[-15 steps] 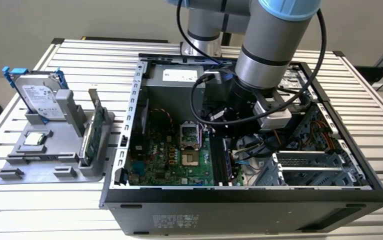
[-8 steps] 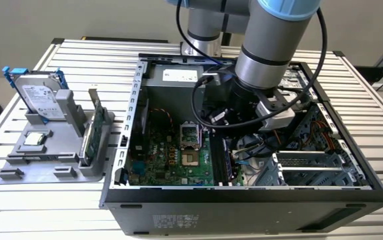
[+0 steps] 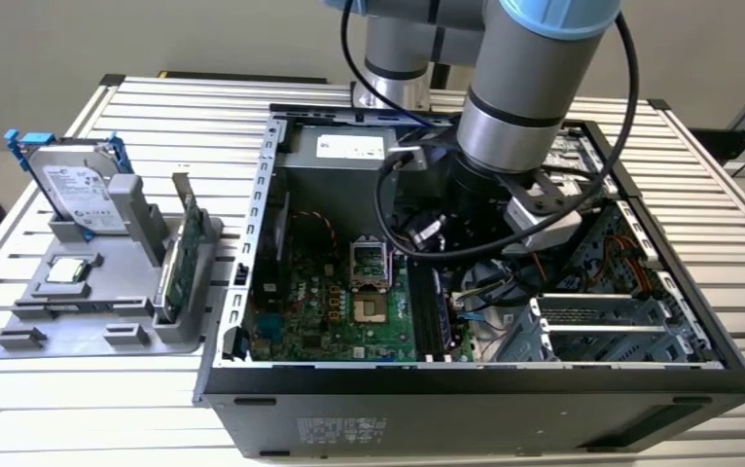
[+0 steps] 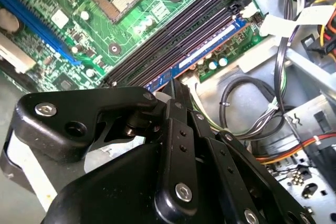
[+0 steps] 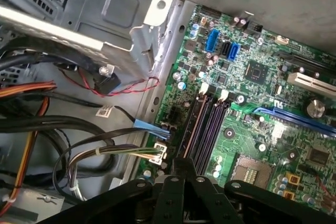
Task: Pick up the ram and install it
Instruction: 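Press down the ram until it locks into place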
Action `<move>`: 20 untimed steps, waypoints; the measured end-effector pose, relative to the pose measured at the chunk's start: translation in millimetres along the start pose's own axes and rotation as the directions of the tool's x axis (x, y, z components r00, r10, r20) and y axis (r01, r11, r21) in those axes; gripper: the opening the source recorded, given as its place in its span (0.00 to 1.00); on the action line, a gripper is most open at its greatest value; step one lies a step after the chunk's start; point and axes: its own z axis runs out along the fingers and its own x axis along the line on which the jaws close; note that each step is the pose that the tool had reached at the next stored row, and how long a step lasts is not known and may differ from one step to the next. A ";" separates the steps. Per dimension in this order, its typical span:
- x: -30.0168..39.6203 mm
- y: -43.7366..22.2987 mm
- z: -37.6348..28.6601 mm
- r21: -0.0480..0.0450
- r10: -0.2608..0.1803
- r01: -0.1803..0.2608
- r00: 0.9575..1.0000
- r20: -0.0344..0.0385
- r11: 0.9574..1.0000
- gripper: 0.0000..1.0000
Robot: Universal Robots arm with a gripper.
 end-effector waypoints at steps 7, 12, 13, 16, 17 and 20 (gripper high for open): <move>-0.1 -0.1 0.0 -0.005 -0.077 0.077 0.997 -0.005 0.997 0.00; -0.2 -0.1 0.0 -0.005 -0.088 0.088 0.996 -0.005 0.996 0.00; -0.2 -0.1 0.0 -0.005 -0.090 0.090 0.996 -0.005 0.996 0.00; -0.1 0.0 0.0 -0.006 -0.106 0.106 0.994 -0.006 0.994 0.00; -0.1 0.0 0.0 -0.006 -0.112 0.112 0.994 -0.006 0.994 0.00; -0.2 -0.1 0.0 -0.008 -0.135 0.135 0.991 -0.008 0.991 0.00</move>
